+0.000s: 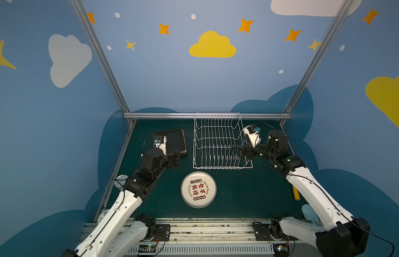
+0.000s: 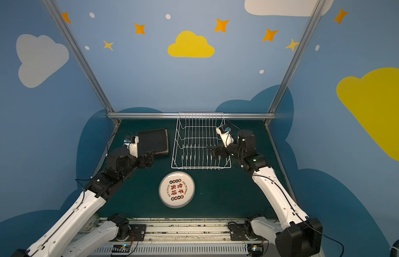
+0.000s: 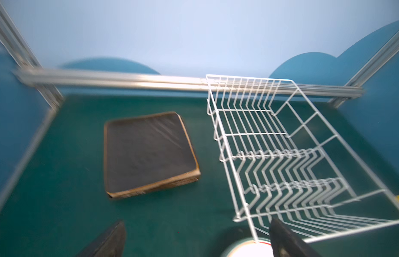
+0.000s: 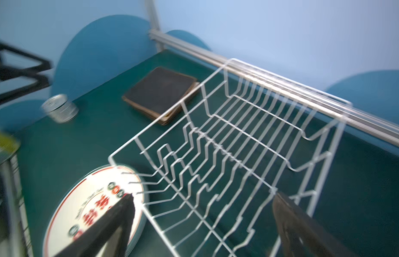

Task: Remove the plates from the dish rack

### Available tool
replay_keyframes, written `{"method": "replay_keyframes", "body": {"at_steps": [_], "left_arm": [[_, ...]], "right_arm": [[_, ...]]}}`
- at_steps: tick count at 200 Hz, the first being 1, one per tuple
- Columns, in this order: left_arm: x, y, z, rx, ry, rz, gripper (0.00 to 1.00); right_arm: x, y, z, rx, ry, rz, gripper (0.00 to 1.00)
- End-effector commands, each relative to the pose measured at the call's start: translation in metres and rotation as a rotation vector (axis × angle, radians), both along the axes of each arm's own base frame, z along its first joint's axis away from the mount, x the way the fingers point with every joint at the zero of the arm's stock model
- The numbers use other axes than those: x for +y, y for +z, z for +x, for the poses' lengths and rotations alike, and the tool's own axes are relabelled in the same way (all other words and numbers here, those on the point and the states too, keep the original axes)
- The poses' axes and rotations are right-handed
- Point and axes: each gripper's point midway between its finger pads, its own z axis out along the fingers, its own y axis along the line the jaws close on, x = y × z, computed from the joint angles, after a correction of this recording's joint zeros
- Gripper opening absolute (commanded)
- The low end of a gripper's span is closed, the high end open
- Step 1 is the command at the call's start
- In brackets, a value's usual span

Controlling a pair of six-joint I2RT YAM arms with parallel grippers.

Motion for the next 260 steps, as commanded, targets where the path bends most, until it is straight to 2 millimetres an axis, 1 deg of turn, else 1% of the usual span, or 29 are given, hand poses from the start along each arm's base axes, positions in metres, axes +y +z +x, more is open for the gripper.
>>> {"method": "replay_keyframes", "body": {"at_steps": [1, 14, 23, 35, 53, 57, 59, 62, 68, 87, 100, 115, 128, 147, 154, 167, 189, 215, 226, 242, 256, 260], "left_arm": [[0.022, 0.003, 0.014, -0.135, 0.078, 0.178, 1.0], [0.038, -0.011, 0.013, -0.131, 0.162, 0.203, 1.0], [0.048, -0.022, 0.01, -0.123, 0.212, 0.21, 1.0], [0.058, -0.038, 0.006, -0.115, 0.248, 0.223, 1.0], [0.077, -0.062, 0.0, -0.102, 0.316, 0.216, 1.0], [0.081, -0.067, -0.002, -0.102, 0.333, 0.212, 1.0], [0.083, -0.069, -0.003, -0.102, 0.343, 0.209, 1.0], [0.087, -0.073, -0.004, -0.1, 0.36, 0.204, 1.0], [0.094, -0.078, -0.006, -0.104, 0.393, 0.189, 1.0], [0.113, -0.097, -0.013, -0.112, 0.466, 0.139, 1.0], [0.117, -0.107, -0.016, -0.118, 0.472, 0.11, 1.0], [0.121, -0.113, -0.018, -0.137, 0.485, 0.084, 1.0], [0.125, -0.118, -0.018, -0.129, 0.503, 0.064, 1.0], [0.129, -0.132, -0.014, -0.096, 0.509, 0.048, 1.0], [0.131, -0.133, -0.01, -0.091, 0.518, 0.044, 1.0], [0.128, -0.136, -0.001, -0.067, 0.492, 0.045, 1.0], [0.129, -0.138, 0.014, -0.059, 0.48, 0.05, 1.0], [0.131, -0.14, 0.032, -0.058, 0.457, 0.059, 1.0], [0.13, -0.141, 0.04, -0.054, 0.436, 0.057, 1.0], [0.13, -0.142, 0.05, -0.05, 0.419, 0.058, 1.0], [0.13, -0.143, 0.057, -0.054, 0.41, 0.061, 1.0], [0.131, -0.144, 0.059, -0.055, 0.405, 0.061, 1.0]], "right_arm": [[-0.053, -0.007, 0.028, 0.058, -0.304, 0.119, 0.96], [-0.081, -0.02, 0.034, 0.066, -0.43, 0.131, 0.96], [-0.106, -0.028, 0.037, 0.053, -0.564, 0.116, 0.96], [-0.135, -0.041, 0.035, 0.035, -0.708, 0.094, 0.96], [-0.168, -0.062, 0.029, 0.012, -0.866, 0.073, 0.96], [-0.175, -0.068, 0.028, 0.012, -0.898, 0.073, 0.96], [-0.177, -0.067, 0.028, 0.004, -0.911, 0.079, 0.96], [-0.182, -0.08, 0.024, 0.02, -0.932, 0.072, 0.96], [-0.189, -0.09, 0.022, 0.02, -0.964, 0.074, 0.96], [-0.202, -0.116, 0.018, 0.01, -1.021, 0.08, 0.96], [-0.205, -0.132, 0.018, 0.016, -1.026, 0.069, 0.96], [-0.207, -0.146, 0.022, 0.039, -1.021, 0.042, 0.96], [-0.209, -0.148, 0.029, 0.06, -1.018, 0.038, 0.96], [-0.206, -0.143, 0.04, 0.102, -0.989, 0.021, 0.96], [-0.204, -0.143, 0.044, 0.107, -0.966, 0.012, 0.96], [-0.2, -0.141, 0.051, 0.101, -0.927, -0.001, 0.96], [-0.194, -0.14, 0.056, 0.099, -0.881, 0.003, 0.96], [-0.192, -0.146, 0.051, 0.136, -0.87, -0.022, 0.96], [-0.19, -0.152, 0.046, 0.17, -0.858, -0.039, 0.96], [-0.189, -0.168, 0.035, 0.215, -0.858, -0.03, 0.96], [-0.184, -0.178, 0.028, 0.197, -0.839, -0.002, 0.96], [-0.183, -0.178, 0.028, 0.182, -0.835, 0.005, 0.96]]}}
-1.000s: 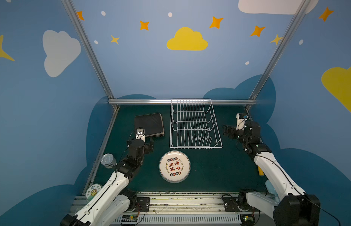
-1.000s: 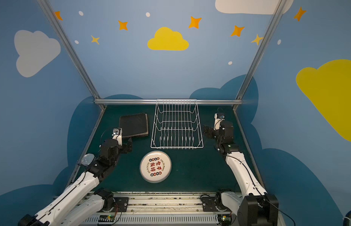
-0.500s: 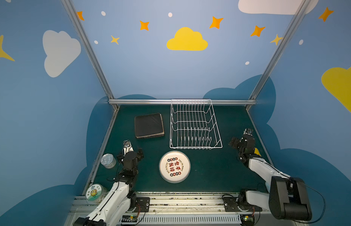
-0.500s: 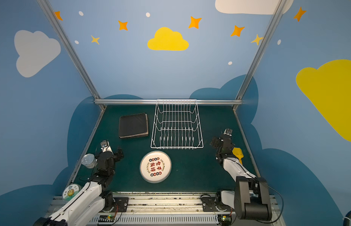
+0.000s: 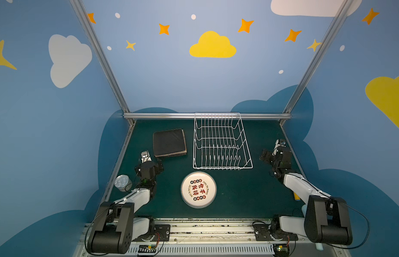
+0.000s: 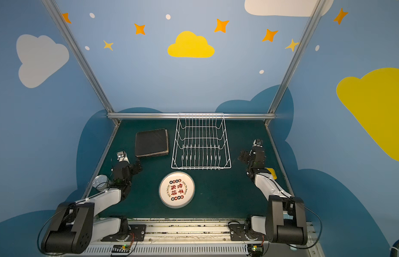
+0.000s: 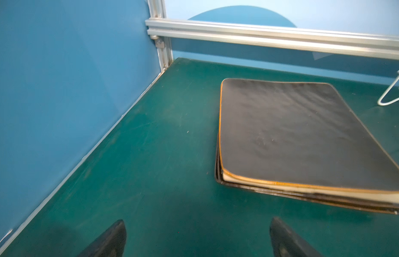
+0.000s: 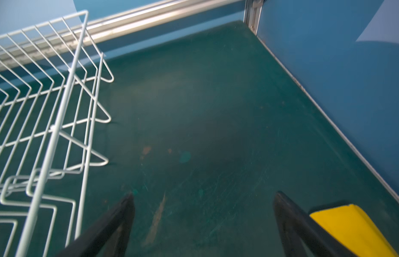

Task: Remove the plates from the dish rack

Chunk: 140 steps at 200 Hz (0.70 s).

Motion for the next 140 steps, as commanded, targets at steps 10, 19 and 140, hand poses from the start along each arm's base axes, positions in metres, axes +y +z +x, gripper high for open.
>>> {"method": "replay_keyframes", "body": {"at_steps": [10, 19, 140], "left_arm": [[-0.002, 0.011, 0.022, -0.076, -0.048, -0.009, 1.0], [-0.001, 0.005, 0.025, -0.076, -0.052, -0.028, 1.0], [-0.024, -0.011, 0.037, -0.046, -0.207, -0.033, 1.0]], "right_arm": [[0.007, -0.015, -0.014, -0.017, 0.035, 0.021, 0.96], [0.006, -0.013, -0.013, -0.019, 0.041, 0.006, 0.96], [0.015, -0.04, 0.007, -0.004, 0.091, -0.051, 0.96]]}}
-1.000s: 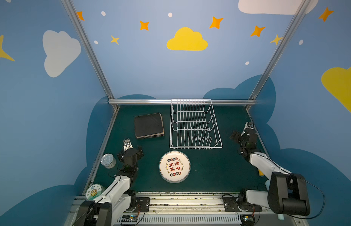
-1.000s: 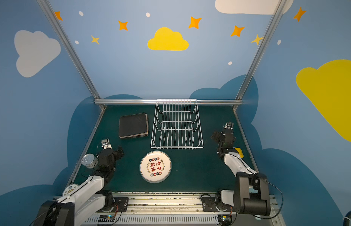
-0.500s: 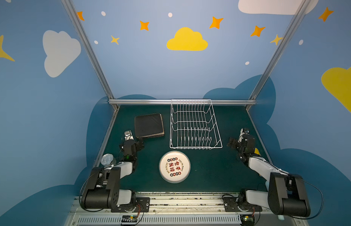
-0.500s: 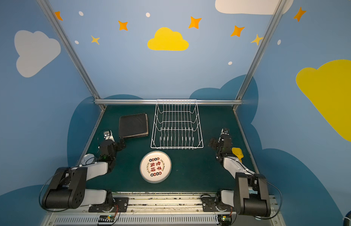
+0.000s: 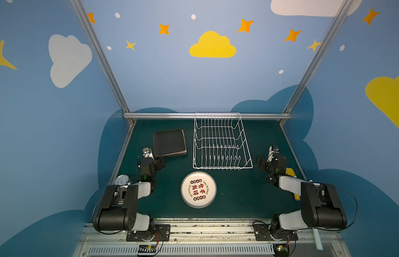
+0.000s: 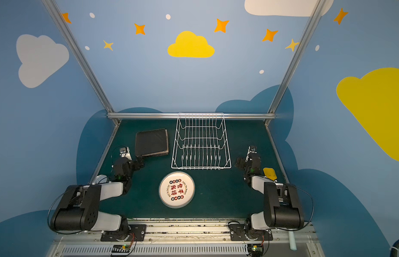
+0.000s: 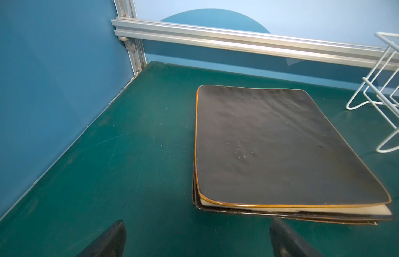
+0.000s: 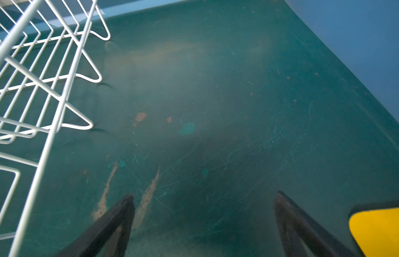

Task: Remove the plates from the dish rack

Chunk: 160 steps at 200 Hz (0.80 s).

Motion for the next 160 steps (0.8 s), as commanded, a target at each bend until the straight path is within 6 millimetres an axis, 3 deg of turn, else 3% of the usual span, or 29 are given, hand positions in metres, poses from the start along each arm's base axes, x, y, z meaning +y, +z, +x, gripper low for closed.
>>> {"method": "replay_keyframes", "body": {"at_steps": [1, 14, 30, 54, 75, 160], "left_arm": [[-0.0134, -0.0047, 0.0087, -0.021, -0.097, 0.01, 1.0], [-0.0159, -0.0039, 0.0173, -0.071, -0.116, 0.029, 1.0], [-0.0153, -0.0084, 0.0133, 0.029, -0.108, 0.015, 1.0], [-0.016, -0.0057, 0.0162, -0.041, -0.111, 0.025, 1.0], [-0.0157, -0.0088, 0.0146, 0.025, -0.111, 0.02, 1.0], [-0.0187, -0.0079, 0.0163, 0.02, -0.125, 0.031, 1.0]], "right_arm": [[0.001, 0.0125, 0.0088, -0.04, 0.003, -0.015, 0.96], [0.0015, 0.0124, 0.0088, -0.04, 0.003, -0.016, 0.96], [0.0011, 0.0131, 0.0089, -0.042, 0.002, -0.017, 0.96], [0.0015, 0.0125, 0.0088, -0.039, 0.002, -0.018, 0.96], [0.0013, 0.013, 0.0091, -0.04, 0.001, -0.019, 0.96], [0.0021, 0.013, 0.0088, -0.04, 0.002, -0.021, 0.96]]}}
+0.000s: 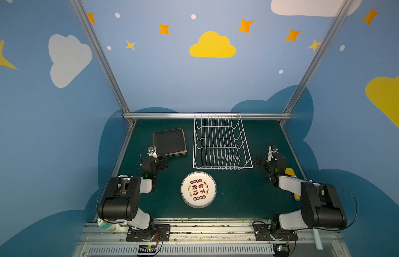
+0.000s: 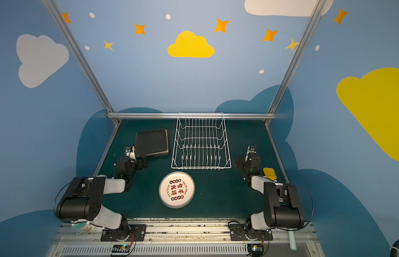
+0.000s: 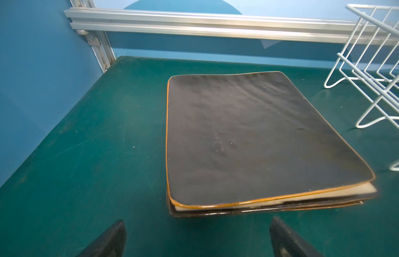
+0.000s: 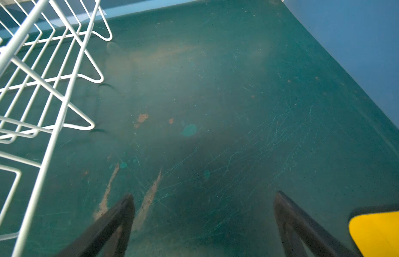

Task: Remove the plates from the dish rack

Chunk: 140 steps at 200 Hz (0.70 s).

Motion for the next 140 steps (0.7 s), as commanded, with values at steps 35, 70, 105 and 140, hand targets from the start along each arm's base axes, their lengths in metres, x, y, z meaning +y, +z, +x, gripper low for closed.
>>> {"method": "replay_keyframes", "body": {"at_steps": [35, 70, 105, 140], "left_arm": [[-0.0021, 0.0081, 0.0033, -0.015, -0.016, 0.011, 1.0], [-0.002, 0.0076, 0.004, -0.012, -0.014, 0.01, 1.0], [-0.002, 0.0083, 0.0042, -0.013, -0.013, 0.011, 1.0], [-0.0024, 0.0081, 0.0035, -0.013, -0.015, 0.012, 1.0]], "right_arm": [[0.0003, 0.012, 0.0083, -0.036, -0.001, -0.013, 0.96], [0.0002, 0.0119, 0.0083, -0.036, -0.002, -0.012, 0.96], [-0.0002, 0.0122, 0.0083, -0.037, -0.003, -0.013, 0.96], [0.0003, 0.0119, 0.0083, -0.036, -0.002, -0.012, 0.96]]}}
